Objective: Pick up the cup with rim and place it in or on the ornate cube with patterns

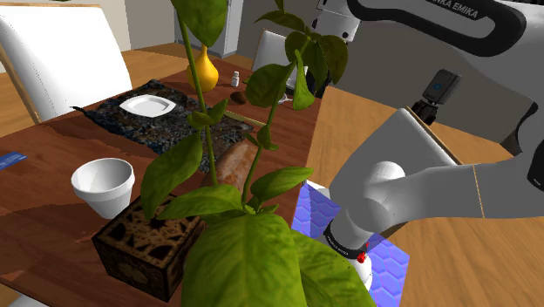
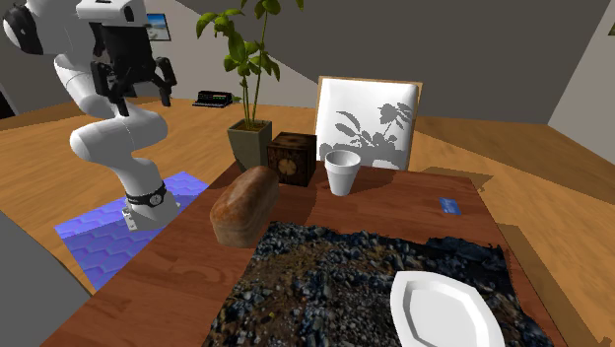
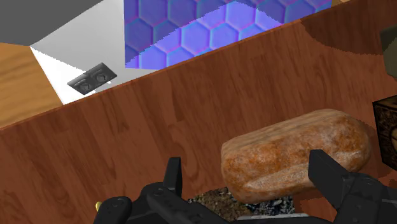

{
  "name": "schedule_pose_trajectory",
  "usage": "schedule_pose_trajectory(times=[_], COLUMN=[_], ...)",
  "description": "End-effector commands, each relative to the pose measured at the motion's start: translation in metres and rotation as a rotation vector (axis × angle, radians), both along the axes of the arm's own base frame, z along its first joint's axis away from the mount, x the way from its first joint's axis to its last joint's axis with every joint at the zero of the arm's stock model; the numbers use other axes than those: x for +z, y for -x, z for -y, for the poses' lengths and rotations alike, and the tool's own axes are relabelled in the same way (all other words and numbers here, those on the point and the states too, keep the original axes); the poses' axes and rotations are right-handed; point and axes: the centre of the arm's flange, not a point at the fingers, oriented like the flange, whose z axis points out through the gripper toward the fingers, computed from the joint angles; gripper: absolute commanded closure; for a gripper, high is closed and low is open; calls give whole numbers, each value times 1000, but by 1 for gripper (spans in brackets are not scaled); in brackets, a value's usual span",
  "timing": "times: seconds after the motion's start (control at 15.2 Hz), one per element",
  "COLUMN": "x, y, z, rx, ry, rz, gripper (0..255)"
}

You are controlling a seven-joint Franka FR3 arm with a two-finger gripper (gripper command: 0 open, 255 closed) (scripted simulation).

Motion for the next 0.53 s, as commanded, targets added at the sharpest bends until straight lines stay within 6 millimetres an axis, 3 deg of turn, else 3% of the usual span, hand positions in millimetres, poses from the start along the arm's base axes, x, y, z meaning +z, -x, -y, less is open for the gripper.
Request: schedule_pose_trajectory(times=[0.0,0.46], x=[0,-38], y=[0,-48], z=[0,-67], rx=[0,4], ry=[0,-11], rz=[0,0], gripper=[0,0])
